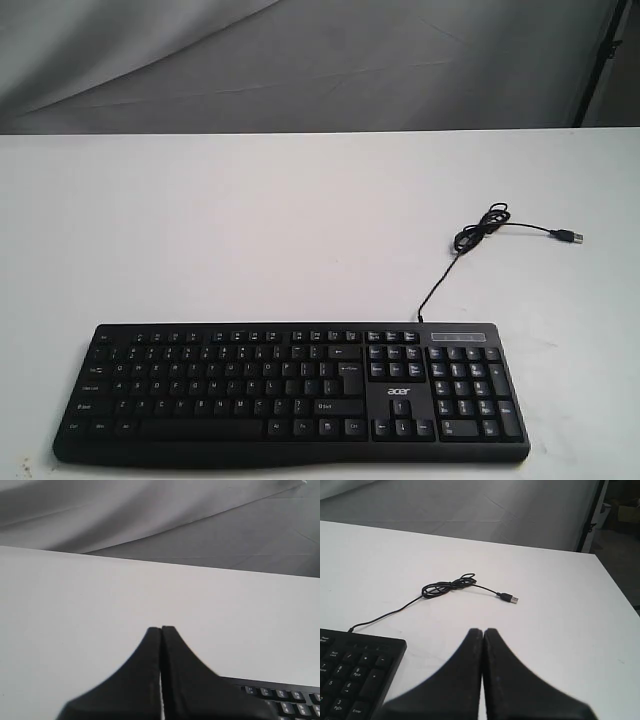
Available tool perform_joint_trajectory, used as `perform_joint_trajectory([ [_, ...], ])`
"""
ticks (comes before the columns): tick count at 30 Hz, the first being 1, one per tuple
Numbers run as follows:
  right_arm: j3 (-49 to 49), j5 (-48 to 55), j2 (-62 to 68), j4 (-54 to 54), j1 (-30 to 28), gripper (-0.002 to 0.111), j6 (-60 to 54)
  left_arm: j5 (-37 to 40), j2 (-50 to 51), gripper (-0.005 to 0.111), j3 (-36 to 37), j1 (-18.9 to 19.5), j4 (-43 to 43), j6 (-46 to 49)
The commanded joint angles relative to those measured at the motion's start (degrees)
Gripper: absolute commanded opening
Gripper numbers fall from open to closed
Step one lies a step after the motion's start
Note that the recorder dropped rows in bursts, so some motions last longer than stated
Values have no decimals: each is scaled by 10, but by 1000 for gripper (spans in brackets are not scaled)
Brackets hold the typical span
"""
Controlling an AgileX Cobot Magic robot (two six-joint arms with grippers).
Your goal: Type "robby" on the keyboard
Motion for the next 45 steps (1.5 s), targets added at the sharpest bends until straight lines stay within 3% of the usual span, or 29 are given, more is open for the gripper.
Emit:
perform_joint_trajectory([
  [1,2,-2,-3,0,-3,0,2,-1,-2,0,3,-2,-5,-3],
  [19,-5,-2,-3,20,-3,0,1,-1,-2,0,3,-2,-5,-3],
  [26,-127,34,19,20,-3,0,1,-1,-2,0,3,-2,-5,-1],
  [37,-351,56,247,30,-3,0,1,-1,-2,0,3,-2,-5,-3],
  [45,-392,73,379,95,31,0,69,-1,-2,0,3,-2,-5,-3],
])
